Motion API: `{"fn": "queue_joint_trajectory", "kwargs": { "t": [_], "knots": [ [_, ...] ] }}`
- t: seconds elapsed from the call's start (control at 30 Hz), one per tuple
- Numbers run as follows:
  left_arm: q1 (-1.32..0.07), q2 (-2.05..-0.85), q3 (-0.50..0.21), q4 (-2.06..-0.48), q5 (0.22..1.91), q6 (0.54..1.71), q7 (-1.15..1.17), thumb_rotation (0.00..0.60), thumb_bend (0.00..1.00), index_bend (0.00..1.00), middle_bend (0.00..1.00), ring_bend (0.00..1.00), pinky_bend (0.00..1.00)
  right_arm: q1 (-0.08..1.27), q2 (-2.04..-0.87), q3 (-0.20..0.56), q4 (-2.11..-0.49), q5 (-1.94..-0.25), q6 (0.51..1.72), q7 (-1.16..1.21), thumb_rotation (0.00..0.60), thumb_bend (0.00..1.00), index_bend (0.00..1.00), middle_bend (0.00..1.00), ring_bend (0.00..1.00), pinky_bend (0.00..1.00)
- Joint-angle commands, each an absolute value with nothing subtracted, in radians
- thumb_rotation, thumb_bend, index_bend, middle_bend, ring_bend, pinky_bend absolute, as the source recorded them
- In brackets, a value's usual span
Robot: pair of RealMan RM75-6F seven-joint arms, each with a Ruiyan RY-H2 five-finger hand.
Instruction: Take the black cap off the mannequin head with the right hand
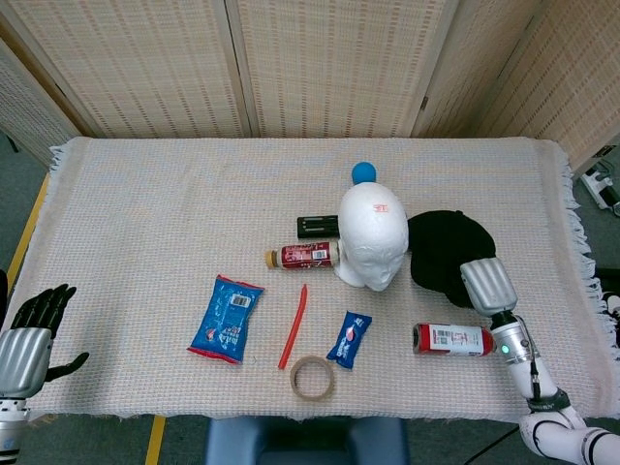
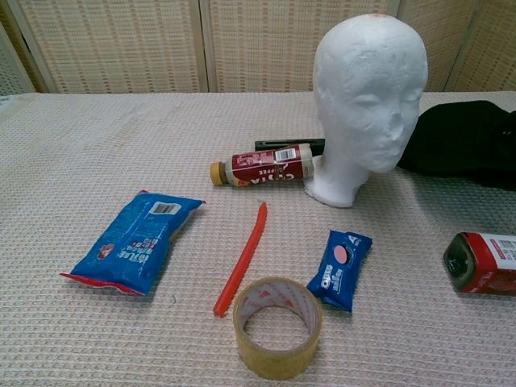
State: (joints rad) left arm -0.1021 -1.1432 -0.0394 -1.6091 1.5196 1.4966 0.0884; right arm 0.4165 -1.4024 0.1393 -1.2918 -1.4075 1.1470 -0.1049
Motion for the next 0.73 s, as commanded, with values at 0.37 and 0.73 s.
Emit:
{"fn": "queue_joint_trajectory", "kwargs": {
  "t": [0.37, 0.73],
  "knots": [
    [-0.106, -1.144, -0.042, -1.603, 1.515, 1.492, 0.08, 0.6, 0.18, 0.09, 0.1, 0.09, 0.16, 0.26, -1.152, 0.083, -1.58, -1.441, 1.346, -0.13, 0.6, 0.0, 0.0, 0.05, 0.07, 0.24],
    [-0.099, -1.165, -0.042, -1.589, 1.517, 1.508, 0.086, 0.6, 0.18, 0.09, 0.1, 0.09, 0.16, 0.043, -1.1, -0.016, -1.674, -1.507, 1.602, -0.121, 0.6, 0.0, 0.09, 0.17, 0.16, 0.29]
  ]
}}
